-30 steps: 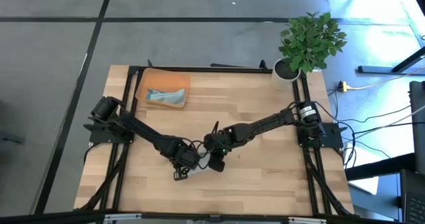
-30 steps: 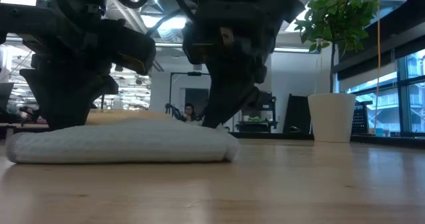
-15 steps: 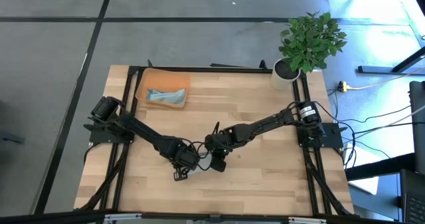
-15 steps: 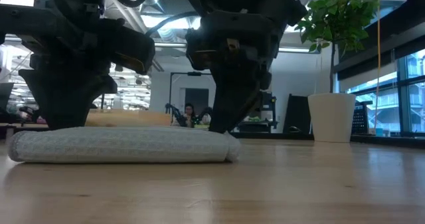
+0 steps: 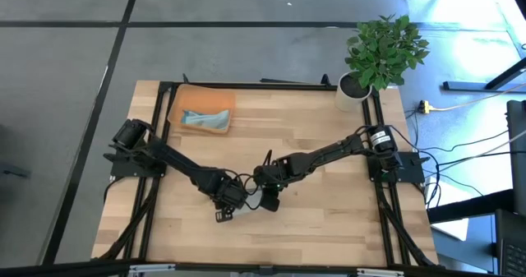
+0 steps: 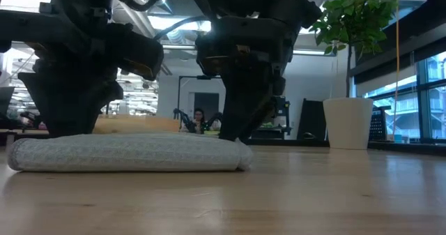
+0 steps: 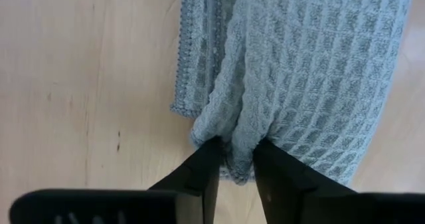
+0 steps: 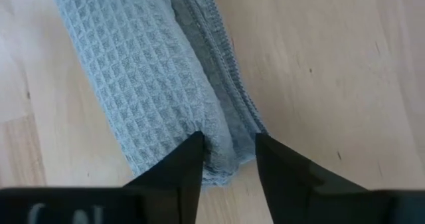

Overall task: Roll microfiber towels into tight, uniform cylinder then place into a basket
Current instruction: Roll the gray microfiber cloth

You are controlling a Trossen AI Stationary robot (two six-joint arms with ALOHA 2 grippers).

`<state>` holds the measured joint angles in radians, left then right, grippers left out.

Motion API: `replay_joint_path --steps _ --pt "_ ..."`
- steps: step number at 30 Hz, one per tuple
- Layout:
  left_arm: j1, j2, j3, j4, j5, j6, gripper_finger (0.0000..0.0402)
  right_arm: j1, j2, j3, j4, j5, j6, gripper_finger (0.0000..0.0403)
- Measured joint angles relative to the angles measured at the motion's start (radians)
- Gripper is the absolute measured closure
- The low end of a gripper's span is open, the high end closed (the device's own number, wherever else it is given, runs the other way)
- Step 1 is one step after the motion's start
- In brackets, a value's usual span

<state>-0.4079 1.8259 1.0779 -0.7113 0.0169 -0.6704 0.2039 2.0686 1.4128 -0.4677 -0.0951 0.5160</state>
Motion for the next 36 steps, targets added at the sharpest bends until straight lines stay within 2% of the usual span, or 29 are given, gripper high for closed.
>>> replay_joint_path --steps 7,11,15,18,22,29,36 --pt "0.013 -0.039 -0.004 -0.013 0.012 -0.025 0.0316 0.000 0.000 0.000 0.000 0.000 0.030 0.0241" --pt "0.012 -0.110 -0.005 -0.030 0.013 -0.035 0.0314 0.000 0.000 0.000 -0.002 0.000 0.054 0.0238" --pt "0.007 -0.182 -0.005 -0.042 -0.014 -0.055 0.0315 0.000 0.000 0.000 -0.003 0.000 0.054 0.0238" --pt "-0.012 -0.223 -0.003 -0.035 -0.078 -0.031 0.0317 0.000 0.000 0.000 -0.003 -0.001 0.053 0.0238" --pt "-0.055 -0.206 -0.002 0.010 -0.187 0.062 0.0318 0.000 0.000 0.000 -0.003 -0.001 0.054 0.0238" --pt "-0.096 -0.094 -0.001 0.142 -0.195 0.207 0.0318 0.001 0.000 0.000 -0.007 -0.003 0.055 0.0238" --pt "-0.094 -0.044 0.000 0.155 -0.202 0.216 0.0318 0.000 0.001 0.000 -0.007 -0.003 0.055 0.0238"
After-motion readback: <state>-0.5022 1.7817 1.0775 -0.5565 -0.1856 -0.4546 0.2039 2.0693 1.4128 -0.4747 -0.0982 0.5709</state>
